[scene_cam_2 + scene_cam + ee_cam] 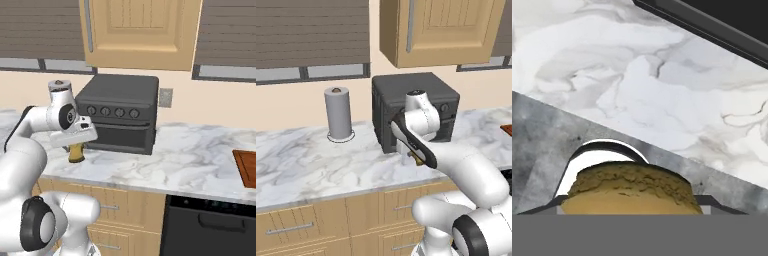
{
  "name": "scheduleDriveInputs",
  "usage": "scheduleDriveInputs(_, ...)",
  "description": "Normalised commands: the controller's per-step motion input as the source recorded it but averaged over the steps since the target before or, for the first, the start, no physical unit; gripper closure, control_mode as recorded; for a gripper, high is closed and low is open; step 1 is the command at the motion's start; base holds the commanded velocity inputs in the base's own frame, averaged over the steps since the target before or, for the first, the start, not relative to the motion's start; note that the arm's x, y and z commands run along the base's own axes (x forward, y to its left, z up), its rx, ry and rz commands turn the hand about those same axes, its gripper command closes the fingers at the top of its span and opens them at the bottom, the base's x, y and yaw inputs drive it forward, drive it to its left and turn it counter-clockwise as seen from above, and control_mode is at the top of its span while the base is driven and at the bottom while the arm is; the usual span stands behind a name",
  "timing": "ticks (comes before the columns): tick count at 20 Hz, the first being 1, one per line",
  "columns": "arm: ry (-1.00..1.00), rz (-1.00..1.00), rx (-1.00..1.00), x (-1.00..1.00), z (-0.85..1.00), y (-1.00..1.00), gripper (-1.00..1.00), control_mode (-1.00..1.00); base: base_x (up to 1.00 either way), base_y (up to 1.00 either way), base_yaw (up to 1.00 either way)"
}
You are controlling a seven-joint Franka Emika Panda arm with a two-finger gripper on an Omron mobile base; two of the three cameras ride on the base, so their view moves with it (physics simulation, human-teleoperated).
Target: Pick up the sponge from the counter and clean the cutting board by briefly scrubbing or pressing down on the cutting board. Once finished, release the sponge.
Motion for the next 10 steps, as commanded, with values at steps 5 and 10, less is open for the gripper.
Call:
scheduleDriveInputs(5, 0.00, 0.00, 0.00, 0.00, 0.00, 0.00, 1.00, 1.00, 0.07, -0.99, -0.04)
scheduleDriveInputs(10, 0.00, 0.00, 0.00, 0.00, 0.00, 0.00, 1.00, 1.00, 0.18, -0.98, -0.01)
